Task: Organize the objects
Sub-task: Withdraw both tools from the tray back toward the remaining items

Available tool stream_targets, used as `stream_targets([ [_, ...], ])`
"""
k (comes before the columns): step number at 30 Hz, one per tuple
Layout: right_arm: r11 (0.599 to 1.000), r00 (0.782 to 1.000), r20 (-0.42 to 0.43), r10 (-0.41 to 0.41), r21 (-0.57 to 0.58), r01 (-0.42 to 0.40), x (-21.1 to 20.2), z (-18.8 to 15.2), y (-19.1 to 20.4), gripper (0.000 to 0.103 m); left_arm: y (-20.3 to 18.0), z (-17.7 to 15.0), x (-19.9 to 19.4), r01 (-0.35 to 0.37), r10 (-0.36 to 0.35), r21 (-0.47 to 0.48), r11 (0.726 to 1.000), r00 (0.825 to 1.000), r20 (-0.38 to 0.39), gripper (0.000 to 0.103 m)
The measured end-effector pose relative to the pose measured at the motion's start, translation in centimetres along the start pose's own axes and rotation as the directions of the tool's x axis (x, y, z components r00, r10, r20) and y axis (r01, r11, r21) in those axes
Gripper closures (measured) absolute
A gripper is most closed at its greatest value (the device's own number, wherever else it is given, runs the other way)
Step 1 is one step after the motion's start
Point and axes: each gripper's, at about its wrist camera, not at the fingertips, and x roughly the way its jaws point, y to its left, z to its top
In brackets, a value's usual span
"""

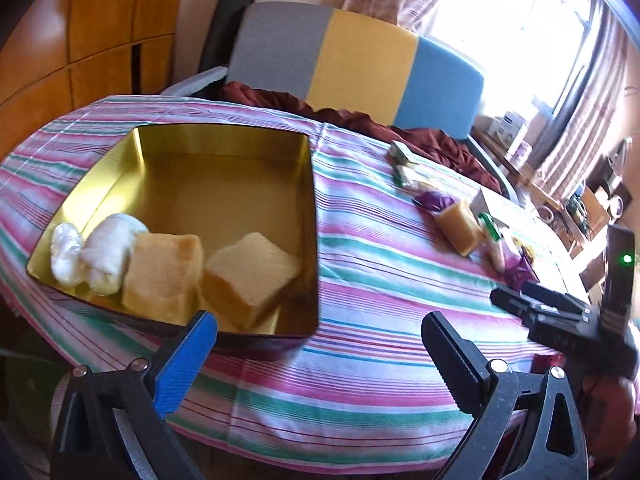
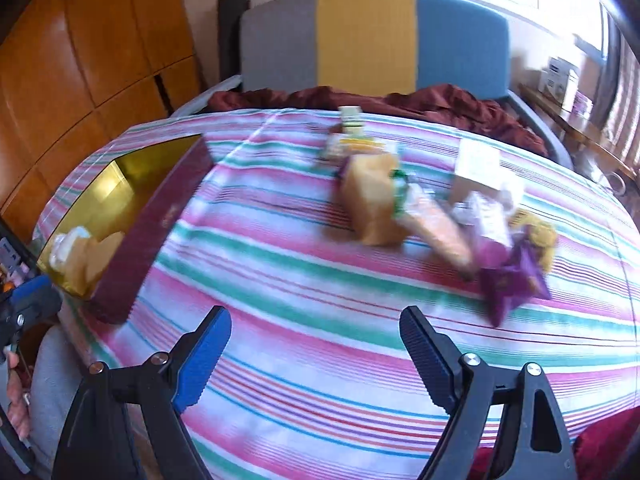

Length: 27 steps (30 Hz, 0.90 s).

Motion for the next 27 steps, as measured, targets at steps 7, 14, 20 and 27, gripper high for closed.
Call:
stream_targets([
  [7, 0.989, 0.999, 0.034, -0.035, 0.143, 0.030, 0.4, 2.5, -6.1, 0.015, -1.8, -0.8, 1.3, 0.011, -0.009, 0.030, 0.999, 0.998, -0.054, 0.000],
  [14, 0.991, 0.998, 0.062, 0.032, 0.128, -0.040, 3.4, 8.3, -7.6, 0.015, -2.9, -1.0, 1.1, 0.001, 0.003, 0.065, 0.998, 0.998, -0.058, 0.000],
  [20, 0.976, 0.980, -0.108, 0.166, 0.161, -0.147, 7.8, 9.3, -7.8, 0.014, -3.8, -1.3, 1.1, 0.000, 0.007, 0.094, 0.996, 0.997, -0.073, 0.000],
  [27, 0.953, 0.936, -0.199, 0.291, 0.140, -0.267, 5.3, 3.0, -6.0, 0.015, -4.9, -1.7, 2.1, 0.012, 0.000, 0.113, 0.993, 0.994, -0.105, 0.000],
])
